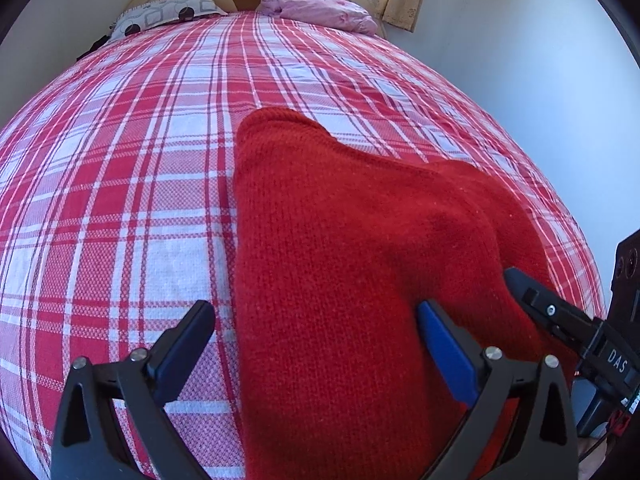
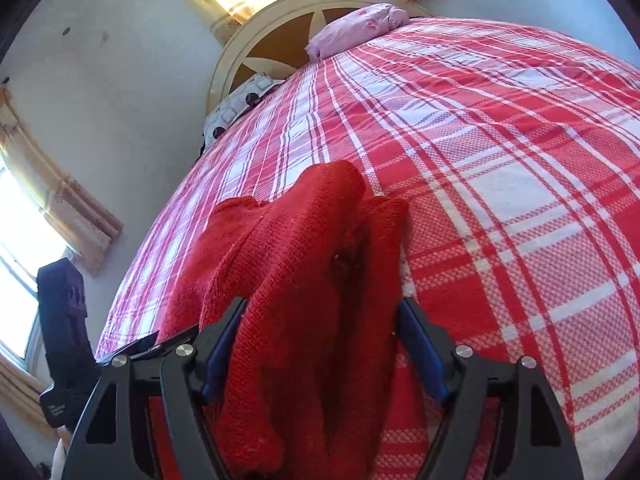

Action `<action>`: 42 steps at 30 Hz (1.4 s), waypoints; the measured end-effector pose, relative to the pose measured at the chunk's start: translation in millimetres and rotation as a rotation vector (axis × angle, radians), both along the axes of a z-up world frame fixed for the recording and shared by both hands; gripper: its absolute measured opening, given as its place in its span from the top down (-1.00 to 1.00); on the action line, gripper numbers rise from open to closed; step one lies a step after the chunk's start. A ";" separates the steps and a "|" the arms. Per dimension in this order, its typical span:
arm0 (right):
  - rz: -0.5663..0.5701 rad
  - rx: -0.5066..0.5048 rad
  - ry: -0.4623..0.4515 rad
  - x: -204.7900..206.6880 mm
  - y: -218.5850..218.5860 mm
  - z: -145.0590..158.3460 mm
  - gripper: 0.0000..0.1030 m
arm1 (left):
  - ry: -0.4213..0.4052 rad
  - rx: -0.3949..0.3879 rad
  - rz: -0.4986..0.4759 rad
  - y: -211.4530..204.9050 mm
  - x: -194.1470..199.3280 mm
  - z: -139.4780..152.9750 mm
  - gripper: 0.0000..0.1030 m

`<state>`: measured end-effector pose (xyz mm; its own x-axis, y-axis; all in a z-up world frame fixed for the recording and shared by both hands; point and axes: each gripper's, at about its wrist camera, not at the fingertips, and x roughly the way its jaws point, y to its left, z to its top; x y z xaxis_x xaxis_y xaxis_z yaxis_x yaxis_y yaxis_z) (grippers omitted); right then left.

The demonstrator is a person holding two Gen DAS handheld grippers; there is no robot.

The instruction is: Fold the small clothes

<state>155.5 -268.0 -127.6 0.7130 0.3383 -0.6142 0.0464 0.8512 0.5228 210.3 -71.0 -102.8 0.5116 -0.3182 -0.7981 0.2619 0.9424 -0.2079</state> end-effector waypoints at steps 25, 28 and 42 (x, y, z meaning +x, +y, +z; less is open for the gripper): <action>-0.018 0.088 -0.026 -0.3 -0.7 -8.2 -0.15 | -0.041 -0.063 -0.042 -4.7 -7.4 -0.1 -0.54; -0.008 0.096 -0.016 2.8 -2.7 -8.4 -0.16 | -0.028 -0.088 -0.034 -0.9 -5.3 -3.2 -0.64; -0.017 -0.020 -0.040 -3.7 11.6 -6.5 0.15 | -0.118 0.001 -0.047 -15.4 -18.4 2.4 -0.27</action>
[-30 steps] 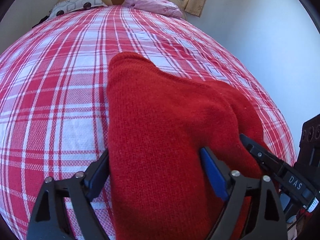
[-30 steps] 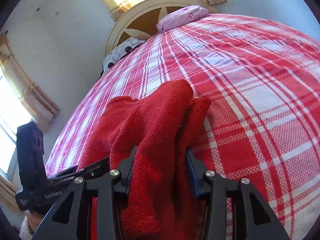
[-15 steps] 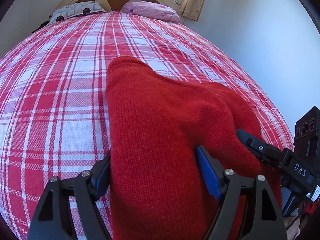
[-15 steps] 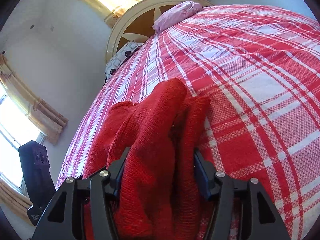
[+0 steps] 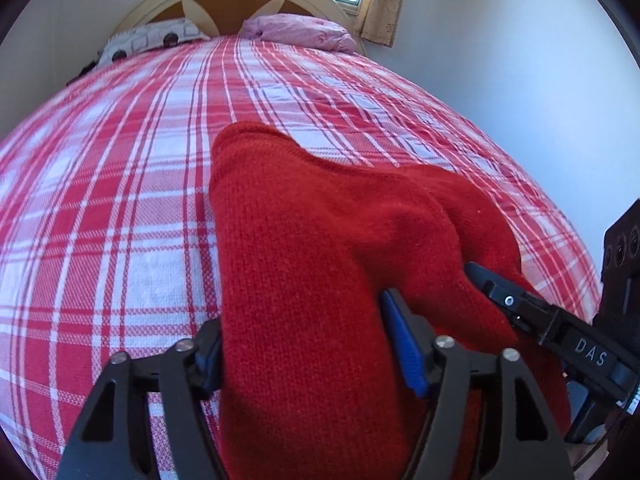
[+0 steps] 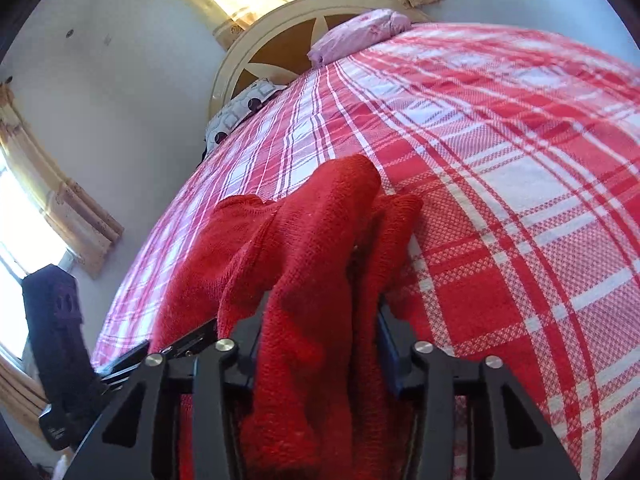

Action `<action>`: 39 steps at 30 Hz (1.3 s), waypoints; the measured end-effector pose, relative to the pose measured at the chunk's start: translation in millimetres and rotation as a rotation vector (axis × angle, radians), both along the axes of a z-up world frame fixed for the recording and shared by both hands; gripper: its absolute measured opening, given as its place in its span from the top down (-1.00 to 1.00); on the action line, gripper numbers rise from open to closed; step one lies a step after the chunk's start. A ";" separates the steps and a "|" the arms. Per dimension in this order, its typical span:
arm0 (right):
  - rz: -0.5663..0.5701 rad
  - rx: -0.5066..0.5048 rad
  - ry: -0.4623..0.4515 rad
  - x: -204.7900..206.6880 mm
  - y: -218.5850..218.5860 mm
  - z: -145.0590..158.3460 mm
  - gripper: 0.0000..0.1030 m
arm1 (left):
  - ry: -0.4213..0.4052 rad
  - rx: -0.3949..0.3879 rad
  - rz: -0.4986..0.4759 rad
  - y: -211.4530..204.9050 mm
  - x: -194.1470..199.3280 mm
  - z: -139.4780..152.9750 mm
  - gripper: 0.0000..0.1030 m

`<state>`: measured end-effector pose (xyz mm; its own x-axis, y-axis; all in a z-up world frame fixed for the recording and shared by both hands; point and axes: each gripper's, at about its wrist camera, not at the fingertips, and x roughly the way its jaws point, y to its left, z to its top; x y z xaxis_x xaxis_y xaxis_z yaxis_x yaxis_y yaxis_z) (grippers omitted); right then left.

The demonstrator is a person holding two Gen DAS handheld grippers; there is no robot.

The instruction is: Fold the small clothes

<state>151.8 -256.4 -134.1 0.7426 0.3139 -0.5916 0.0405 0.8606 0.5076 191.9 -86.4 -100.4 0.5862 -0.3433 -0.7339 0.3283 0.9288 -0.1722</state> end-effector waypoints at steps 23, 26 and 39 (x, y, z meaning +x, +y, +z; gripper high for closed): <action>-0.049 -0.305 -0.094 -38.1 57.8 44.8 0.42 | -0.109 0.126 0.030 7.9 -34.8 26.3 0.16; -0.035 -0.292 -0.097 -42.3 65.7 47.4 0.42 | -0.117 0.138 0.037 14.2 -39.9 29.1 0.16; 0.049 -0.296 -0.123 -50.0 114.0 57.9 0.42 | -0.131 0.162 0.097 56.5 -53.6 34.7 0.16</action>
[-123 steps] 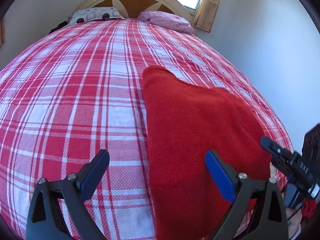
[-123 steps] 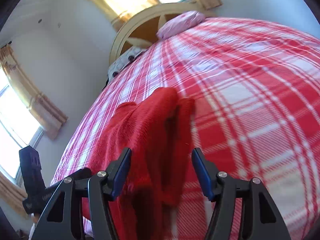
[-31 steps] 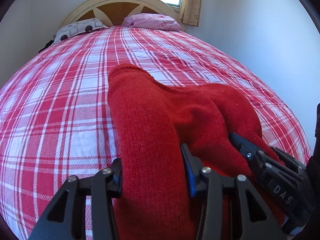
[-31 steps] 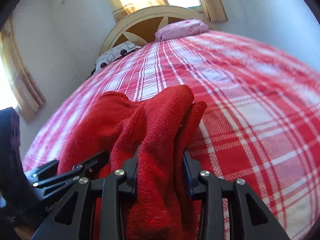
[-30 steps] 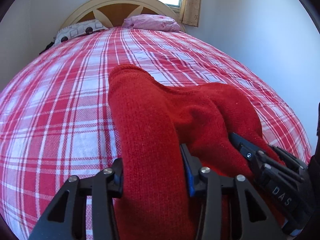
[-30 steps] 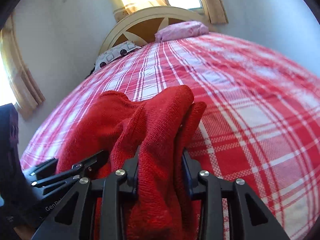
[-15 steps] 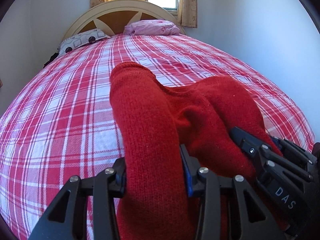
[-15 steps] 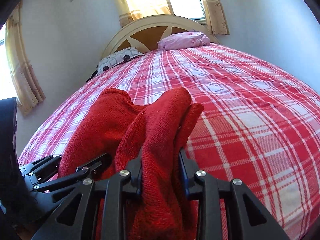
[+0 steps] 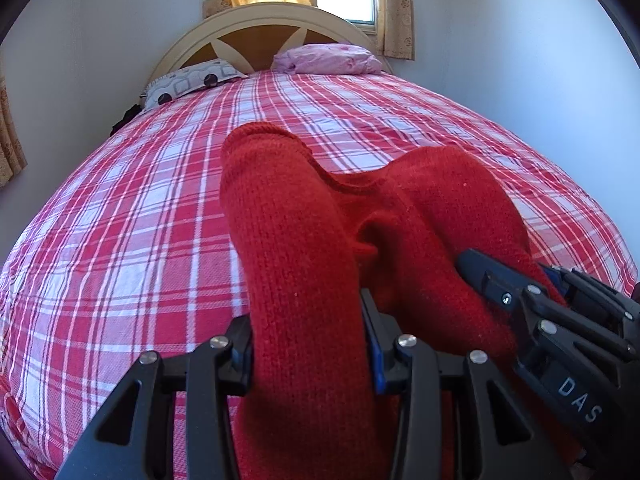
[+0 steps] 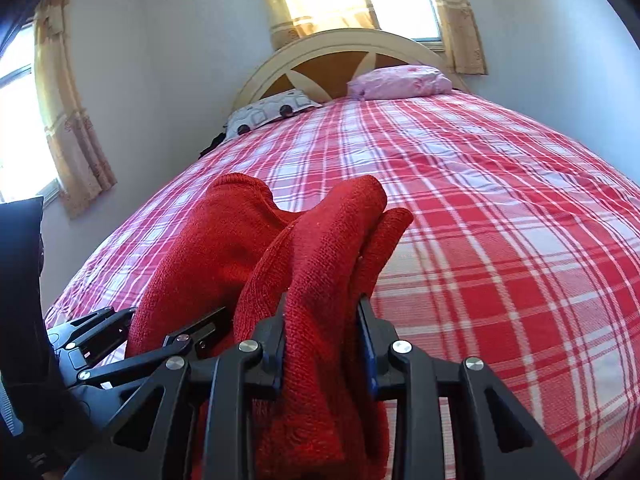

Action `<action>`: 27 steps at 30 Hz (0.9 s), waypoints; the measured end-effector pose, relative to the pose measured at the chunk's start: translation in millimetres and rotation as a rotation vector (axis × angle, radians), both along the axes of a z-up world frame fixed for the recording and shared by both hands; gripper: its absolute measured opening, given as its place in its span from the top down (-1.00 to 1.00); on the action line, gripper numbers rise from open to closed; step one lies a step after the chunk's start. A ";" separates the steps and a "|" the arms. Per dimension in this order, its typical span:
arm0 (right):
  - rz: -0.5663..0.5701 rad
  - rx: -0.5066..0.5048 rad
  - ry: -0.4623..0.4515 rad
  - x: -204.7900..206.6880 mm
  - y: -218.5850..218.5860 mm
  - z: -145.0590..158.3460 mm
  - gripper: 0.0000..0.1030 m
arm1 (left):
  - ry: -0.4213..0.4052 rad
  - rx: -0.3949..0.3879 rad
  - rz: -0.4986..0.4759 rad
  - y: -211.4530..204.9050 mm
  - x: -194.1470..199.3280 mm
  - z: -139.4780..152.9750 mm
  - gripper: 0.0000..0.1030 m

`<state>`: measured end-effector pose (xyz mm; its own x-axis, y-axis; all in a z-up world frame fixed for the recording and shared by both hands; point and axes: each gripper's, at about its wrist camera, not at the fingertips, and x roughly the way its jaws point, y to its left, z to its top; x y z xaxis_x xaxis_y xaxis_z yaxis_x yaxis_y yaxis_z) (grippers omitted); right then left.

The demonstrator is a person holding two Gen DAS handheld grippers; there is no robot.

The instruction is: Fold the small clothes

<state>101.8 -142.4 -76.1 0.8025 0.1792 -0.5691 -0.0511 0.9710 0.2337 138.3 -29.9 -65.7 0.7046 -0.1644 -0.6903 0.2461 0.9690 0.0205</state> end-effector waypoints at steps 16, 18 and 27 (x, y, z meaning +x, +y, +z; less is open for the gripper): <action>0.088 -0.002 0.027 6.2 45.4 -5.1 0.42 | 0.017 -0.018 0.062 44.9 -6.4 -7.2 0.16; 0.098 -0.002 0.028 6.6 50.2 -4.5 0.42 | 0.016 -0.022 0.067 50.8 -7.6 -7.1 0.16; 0.145 0.004 0.031 19.4 73.0 -2.3 0.42 | 0.008 -0.025 0.114 74.7 -4.4 -5.2 0.16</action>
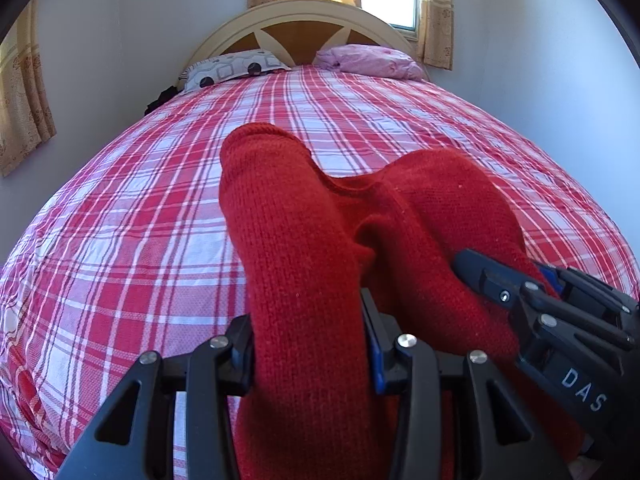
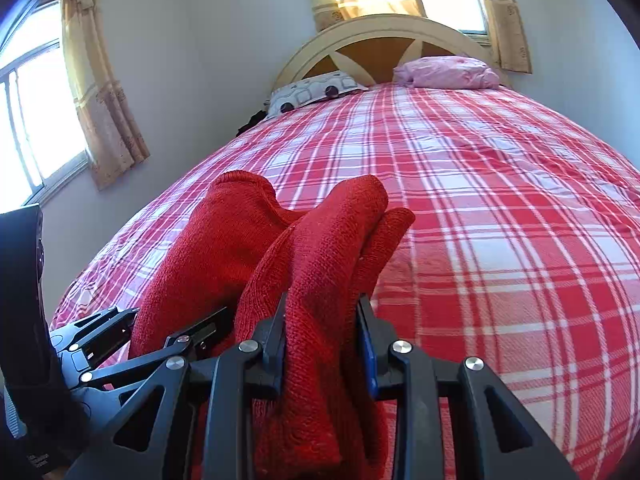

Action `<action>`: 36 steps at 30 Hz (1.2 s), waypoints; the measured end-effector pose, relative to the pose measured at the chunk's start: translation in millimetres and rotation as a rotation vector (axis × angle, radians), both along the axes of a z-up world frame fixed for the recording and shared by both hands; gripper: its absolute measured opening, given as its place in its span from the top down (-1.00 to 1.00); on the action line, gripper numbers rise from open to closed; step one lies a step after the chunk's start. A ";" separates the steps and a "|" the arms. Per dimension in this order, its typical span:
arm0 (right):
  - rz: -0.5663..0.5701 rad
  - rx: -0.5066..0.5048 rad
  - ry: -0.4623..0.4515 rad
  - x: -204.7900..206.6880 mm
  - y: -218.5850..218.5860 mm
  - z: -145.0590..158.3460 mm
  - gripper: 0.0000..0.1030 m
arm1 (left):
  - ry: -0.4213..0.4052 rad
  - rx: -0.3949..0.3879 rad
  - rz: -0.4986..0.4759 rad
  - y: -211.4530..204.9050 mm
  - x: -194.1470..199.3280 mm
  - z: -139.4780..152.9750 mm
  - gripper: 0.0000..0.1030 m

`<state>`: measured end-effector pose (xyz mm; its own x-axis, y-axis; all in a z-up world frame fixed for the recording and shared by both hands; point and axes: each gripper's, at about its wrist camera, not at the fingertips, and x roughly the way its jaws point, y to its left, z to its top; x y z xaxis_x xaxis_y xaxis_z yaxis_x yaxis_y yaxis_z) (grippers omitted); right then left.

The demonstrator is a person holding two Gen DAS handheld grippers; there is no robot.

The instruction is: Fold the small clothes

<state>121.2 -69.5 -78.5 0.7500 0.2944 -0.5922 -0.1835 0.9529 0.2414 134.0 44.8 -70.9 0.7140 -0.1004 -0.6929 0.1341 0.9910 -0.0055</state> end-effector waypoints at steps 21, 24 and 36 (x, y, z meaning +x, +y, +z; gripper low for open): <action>0.110 0.090 -0.013 65.6 82.0 5.1 0.42 | -0.070 0.061 0.140 78.9 47.7 15.4 0.16; 0.115 0.089 -0.020 78.4 90.9 3.0 0.42 | -0.073 0.080 0.150 85.6 59.4 13.4 0.16; 0.095 0.039 0.068 133.9 108.8 -36.5 0.42 | 0.016 0.087 0.180 102.3 99.3 -19.0 0.16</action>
<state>255.1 39.4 -115.0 0.6763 0.3856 -0.6276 -0.2543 0.9219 0.2924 233.3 147.1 -89.9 0.7037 0.0886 -0.7049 -0.0445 0.9957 0.0806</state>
